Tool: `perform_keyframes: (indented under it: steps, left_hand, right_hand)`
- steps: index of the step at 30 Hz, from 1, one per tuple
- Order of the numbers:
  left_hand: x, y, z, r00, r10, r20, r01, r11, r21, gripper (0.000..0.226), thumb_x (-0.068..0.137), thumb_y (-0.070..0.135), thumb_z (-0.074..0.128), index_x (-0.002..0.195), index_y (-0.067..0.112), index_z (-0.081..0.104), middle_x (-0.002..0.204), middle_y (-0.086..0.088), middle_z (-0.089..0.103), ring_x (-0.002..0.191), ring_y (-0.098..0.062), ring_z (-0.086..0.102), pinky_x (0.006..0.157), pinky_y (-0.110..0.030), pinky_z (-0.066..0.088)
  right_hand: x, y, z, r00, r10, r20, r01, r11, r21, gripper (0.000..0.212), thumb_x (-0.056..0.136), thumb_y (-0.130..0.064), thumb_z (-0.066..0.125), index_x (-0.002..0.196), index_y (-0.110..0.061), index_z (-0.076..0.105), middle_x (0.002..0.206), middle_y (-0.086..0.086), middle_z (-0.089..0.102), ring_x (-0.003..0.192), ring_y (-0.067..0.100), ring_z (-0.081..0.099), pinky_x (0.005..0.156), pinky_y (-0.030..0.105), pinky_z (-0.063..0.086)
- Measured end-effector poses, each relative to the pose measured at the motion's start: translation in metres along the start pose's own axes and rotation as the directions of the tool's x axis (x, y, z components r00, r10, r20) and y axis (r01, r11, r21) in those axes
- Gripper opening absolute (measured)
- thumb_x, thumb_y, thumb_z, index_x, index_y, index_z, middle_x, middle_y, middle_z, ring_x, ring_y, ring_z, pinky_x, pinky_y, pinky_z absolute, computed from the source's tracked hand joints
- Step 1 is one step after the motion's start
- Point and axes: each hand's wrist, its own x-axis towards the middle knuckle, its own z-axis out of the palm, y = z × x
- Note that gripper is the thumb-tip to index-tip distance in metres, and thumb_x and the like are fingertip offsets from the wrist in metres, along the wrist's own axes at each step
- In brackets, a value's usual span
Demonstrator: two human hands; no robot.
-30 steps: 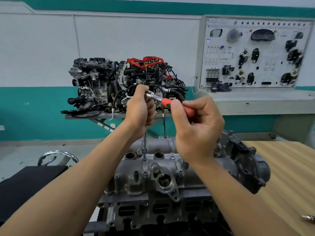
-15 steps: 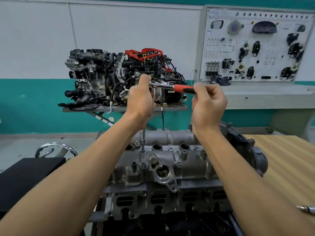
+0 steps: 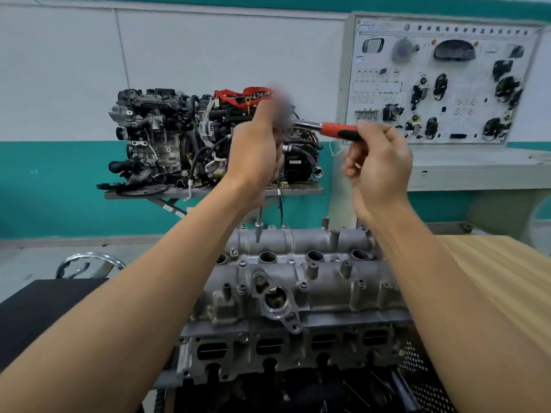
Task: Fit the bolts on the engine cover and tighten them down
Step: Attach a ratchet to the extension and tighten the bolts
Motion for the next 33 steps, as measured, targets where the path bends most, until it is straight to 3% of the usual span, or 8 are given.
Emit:
perform_keyframes:
  steps: [4,7,27,30,31,33]
  left_hand:
    - [-0.004,-0.022,0.023,0.995,-0.091,-0.033,0.090,0.996,-0.028,0.053,0.099,0.037,0.044,0.051,0.026,0.023,0.048,0.005,0.019,0.045,-0.016,0.012,0.043,-0.026,0.012]
    - [-0.005,-0.040,0.029,0.991,-0.124,-0.051,0.122,0.991,-0.050,0.058,0.101,0.035,0.042,0.047,0.026,0.023,0.047,0.005,0.019,0.043,-0.015,0.013,0.043,-0.026,0.013]
    - [0.001,-0.045,0.042,0.990,-0.135,-0.048,0.132,0.988,-0.075,0.064,0.100,0.033,0.042,0.039,0.028,0.025,0.044,0.008,0.021,0.040,-0.013,0.014,0.040,-0.023,0.014]
    - [0.003,-0.047,0.041,0.989,-0.143,-0.047,0.138,0.985,-0.101,0.060,0.099,0.033,0.043,0.042,0.028,0.027,0.045,0.008,0.021,0.039,-0.012,0.014,0.039,-0.021,0.014]
    - [0.005,-0.047,0.042,0.988,-0.147,-0.054,0.140,0.985,-0.104,0.059,0.098,0.033,0.043,0.041,0.027,0.029,0.044,0.008,0.022,0.038,-0.012,0.015,0.038,-0.020,0.015]
    - [0.008,-0.047,0.046,0.983,-0.165,-0.087,0.156,0.983,-0.094,0.063,0.096,0.032,0.047,0.034,0.023,0.036,0.040,0.010,0.027,0.035,-0.011,0.021,0.041,-0.020,0.019]
  right_hand:
    - [0.000,0.004,-0.018,0.997,0.026,-0.077,-0.034,0.994,-0.108,0.015,0.095,-0.009,0.055,0.081,-0.012,0.053,0.050,-0.001,0.047,0.046,0.014,0.038,0.043,0.025,0.029]
    - [-0.002,0.009,-0.032,0.996,0.037,-0.078,-0.050,0.984,-0.173,0.017,0.097,-0.008,0.055,0.080,-0.011,0.054,0.051,0.000,0.048,0.046,0.013,0.040,0.044,0.024,0.032]
    - [-0.002,-0.002,-0.045,0.997,0.021,-0.069,-0.035,0.977,-0.210,0.018,0.097,-0.011,0.057,0.080,-0.013,0.055,0.055,0.002,0.050,0.049,0.014,0.043,0.047,0.026,0.036]
    - [-0.020,-0.011,-0.041,0.989,-0.149,-0.025,0.134,0.941,-0.311,0.022,0.094,-0.011,0.061,0.074,-0.014,0.052,0.053,0.000,0.048,0.048,0.015,0.041,0.046,0.026,0.034]
    - [-0.031,-0.014,-0.038,0.962,-0.266,0.067,0.272,0.892,-0.362,0.023,0.093,-0.013,0.064,0.074,-0.015,0.052,0.054,-0.001,0.048,0.047,0.012,0.041,0.046,0.024,0.033]
    - [-0.055,-0.014,-0.028,0.826,-0.458,0.328,0.557,0.750,-0.357,0.025,0.090,-0.016,0.070,0.073,-0.010,0.053,0.055,-0.003,0.051,0.044,0.008,0.044,0.043,0.019,0.034]
